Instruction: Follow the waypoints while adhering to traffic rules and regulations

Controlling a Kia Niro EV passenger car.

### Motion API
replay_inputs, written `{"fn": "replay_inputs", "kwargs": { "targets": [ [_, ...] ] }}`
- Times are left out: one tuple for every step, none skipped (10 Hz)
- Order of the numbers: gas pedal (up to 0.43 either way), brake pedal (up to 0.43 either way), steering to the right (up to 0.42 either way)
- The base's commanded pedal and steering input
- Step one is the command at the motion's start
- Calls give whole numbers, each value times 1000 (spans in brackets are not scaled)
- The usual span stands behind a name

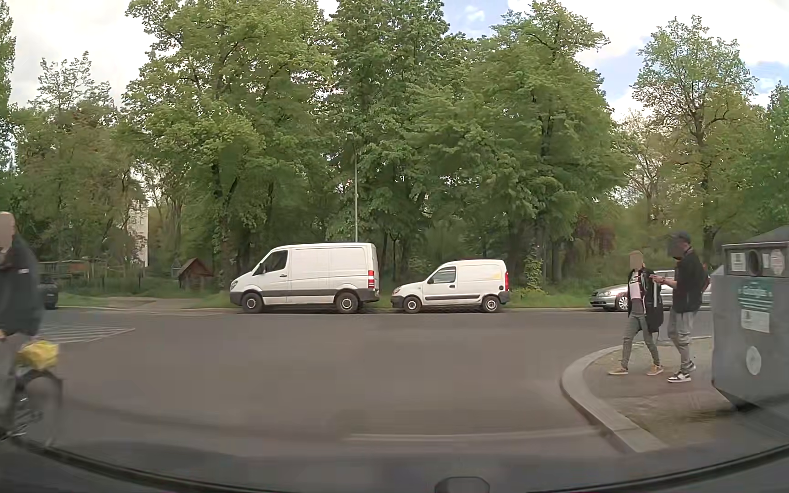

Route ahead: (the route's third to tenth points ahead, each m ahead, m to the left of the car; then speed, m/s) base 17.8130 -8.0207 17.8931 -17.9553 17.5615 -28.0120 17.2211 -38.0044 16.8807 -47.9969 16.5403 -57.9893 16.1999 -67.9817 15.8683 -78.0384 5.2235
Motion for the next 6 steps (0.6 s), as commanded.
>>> {"fn": "replay_inputs", "kwargs": {
  "targets": [
    [0, 305, -55],
    [0, 299, -58],
    [0, 293, -58],
    [0, 293, -58],
    [0, 293, -51],
    [0, 293, -38]
  ]
}}
